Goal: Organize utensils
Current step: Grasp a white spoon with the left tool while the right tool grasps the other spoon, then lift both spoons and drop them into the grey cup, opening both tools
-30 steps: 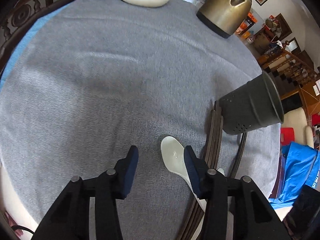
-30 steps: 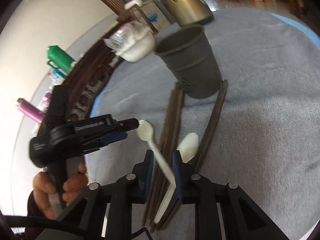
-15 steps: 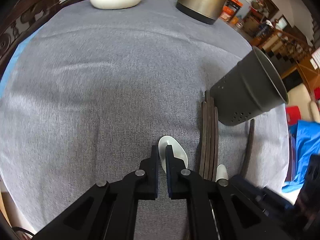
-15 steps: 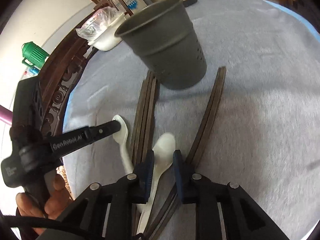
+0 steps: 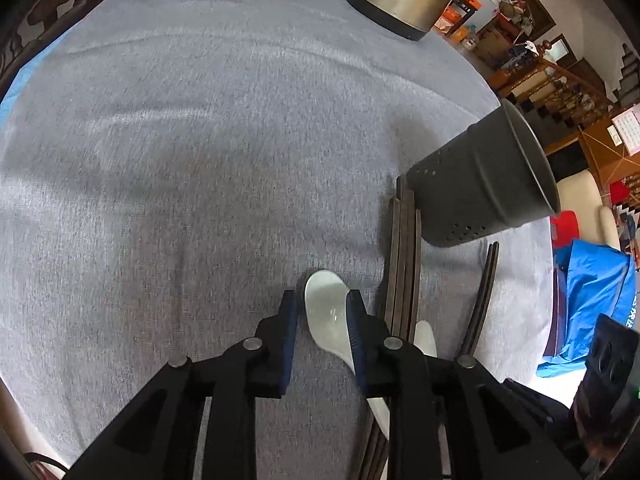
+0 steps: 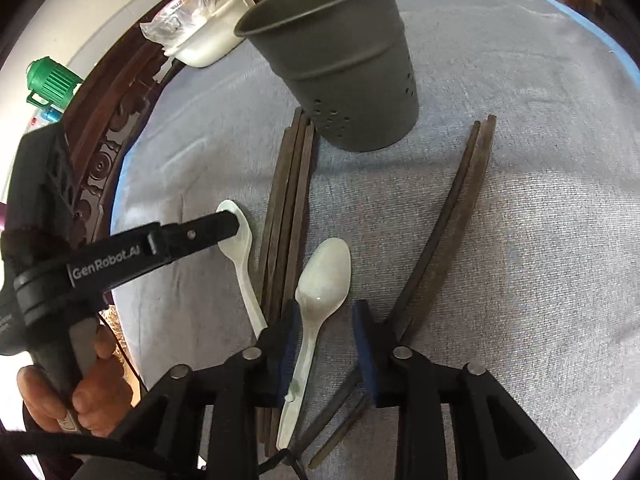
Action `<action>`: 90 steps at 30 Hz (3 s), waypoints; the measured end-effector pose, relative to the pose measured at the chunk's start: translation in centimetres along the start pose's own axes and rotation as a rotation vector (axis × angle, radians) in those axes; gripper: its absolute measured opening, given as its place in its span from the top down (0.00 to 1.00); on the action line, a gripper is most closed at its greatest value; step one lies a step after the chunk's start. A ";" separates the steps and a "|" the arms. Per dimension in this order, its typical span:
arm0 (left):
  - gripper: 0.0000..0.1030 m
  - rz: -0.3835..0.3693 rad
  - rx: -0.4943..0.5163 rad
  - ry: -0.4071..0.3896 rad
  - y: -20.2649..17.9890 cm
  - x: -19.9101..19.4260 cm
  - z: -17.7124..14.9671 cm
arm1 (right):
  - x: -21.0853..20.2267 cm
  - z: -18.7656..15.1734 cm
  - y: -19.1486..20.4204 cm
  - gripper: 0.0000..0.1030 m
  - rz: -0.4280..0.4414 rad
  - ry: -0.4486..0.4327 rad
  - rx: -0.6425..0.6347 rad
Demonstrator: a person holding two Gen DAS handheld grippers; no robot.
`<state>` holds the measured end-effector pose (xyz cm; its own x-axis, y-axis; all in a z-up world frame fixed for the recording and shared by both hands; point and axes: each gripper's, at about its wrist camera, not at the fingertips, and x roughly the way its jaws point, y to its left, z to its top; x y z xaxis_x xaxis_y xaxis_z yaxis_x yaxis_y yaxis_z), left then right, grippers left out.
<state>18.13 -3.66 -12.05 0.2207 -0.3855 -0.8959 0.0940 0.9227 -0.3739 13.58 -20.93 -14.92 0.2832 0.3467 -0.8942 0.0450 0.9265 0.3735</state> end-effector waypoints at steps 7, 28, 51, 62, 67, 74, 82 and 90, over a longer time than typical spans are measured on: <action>0.93 0.011 0.043 -0.011 -1.3 1.5 1.2 | 1.1 0.5 3.2 0.69 -0.124 -0.056 -0.179; 0.96 0.007 0.213 -0.312 -4.0 -7.3 4.2 | -6.4 2.3 -1.9 0.74 0.078 -0.368 -0.078; 0.96 0.090 0.240 -0.798 -12.5 -7.7 10.3 | -10.7 8.0 2.0 0.74 -0.269 -1.036 -0.225; 0.92 0.019 0.256 -0.653 -10.0 -6.1 7.0 | -11.7 4.8 -3.0 0.69 -0.112 -0.888 -0.144; 0.68 -0.006 0.211 -0.667 -7.7 -8.1 3.8 | -14.3 2.3 -5.0 0.69 -0.069 -0.932 -0.024; 0.59 0.077 0.132 -0.587 -3.3 -6.7 -0.8 | -13.8 -1.5 -9.4 0.69 -0.043 -0.800 0.131; 0.59 0.068 0.116 -0.359 -2.3 -1.5 -4.0 | -8.4 -3.1 -10.7 0.75 -0.007 -0.515 0.158; 0.59 0.064 0.157 -0.259 -3.5 0.5 -4.5 | -5.1 -3.2 -9.5 0.80 0.007 -0.377 0.159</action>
<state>13.49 -7.10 -12.25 0.4689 -0.3330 -0.8181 0.2162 0.9413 -0.2592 8.62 -31.00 -14.73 0.6137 0.2481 -0.7495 0.1806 0.8801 0.4391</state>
